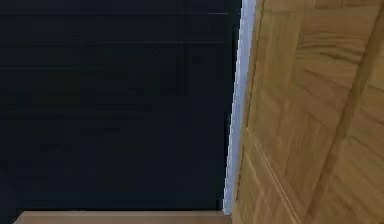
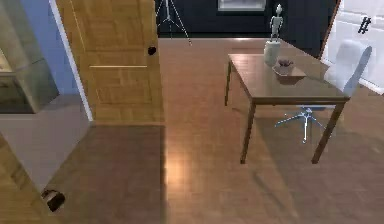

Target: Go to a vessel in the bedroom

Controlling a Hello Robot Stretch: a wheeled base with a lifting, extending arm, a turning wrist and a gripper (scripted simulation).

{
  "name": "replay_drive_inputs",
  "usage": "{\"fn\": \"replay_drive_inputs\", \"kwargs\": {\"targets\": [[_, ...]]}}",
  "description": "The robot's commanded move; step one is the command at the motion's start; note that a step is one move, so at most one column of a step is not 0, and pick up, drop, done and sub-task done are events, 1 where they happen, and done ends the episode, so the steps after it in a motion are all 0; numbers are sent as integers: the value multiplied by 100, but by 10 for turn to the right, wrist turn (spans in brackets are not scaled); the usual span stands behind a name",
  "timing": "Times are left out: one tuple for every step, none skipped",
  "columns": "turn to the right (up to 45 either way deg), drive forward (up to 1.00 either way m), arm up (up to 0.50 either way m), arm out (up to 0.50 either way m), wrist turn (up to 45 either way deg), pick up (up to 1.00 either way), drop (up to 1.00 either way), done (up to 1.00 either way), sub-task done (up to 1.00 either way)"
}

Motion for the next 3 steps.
{"fn": "replay_drive_inputs", "kwargs": {"targets": [[-450,0,0,0,0,0,0,0,0],[-450,0,0,0,0,0,0,0,0],[-210,0,0,0,0,0,0,0,0]]}}
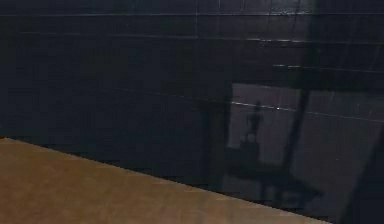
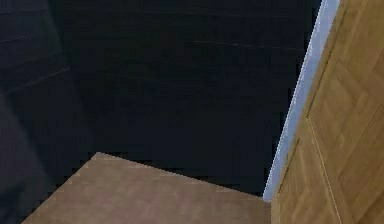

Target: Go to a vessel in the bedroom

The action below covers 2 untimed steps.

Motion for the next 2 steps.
{"fn": "replay_drive_inputs", "kwargs": {"targets": [[0,15,0,0,0,0,0,0,0],[-450,0,0,0,0,0,0,0,0]]}}
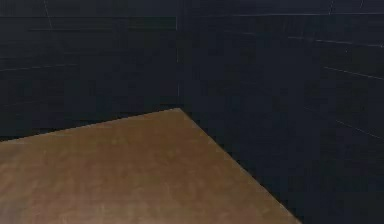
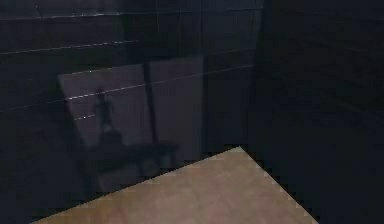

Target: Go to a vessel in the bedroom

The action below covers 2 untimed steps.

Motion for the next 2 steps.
{"fn": "replay_drive_inputs", "kwargs": {"targets": [[-450,0,0,0,0,0,0,0,0],[0,20,0,0,0,0,0,0,0]]}}
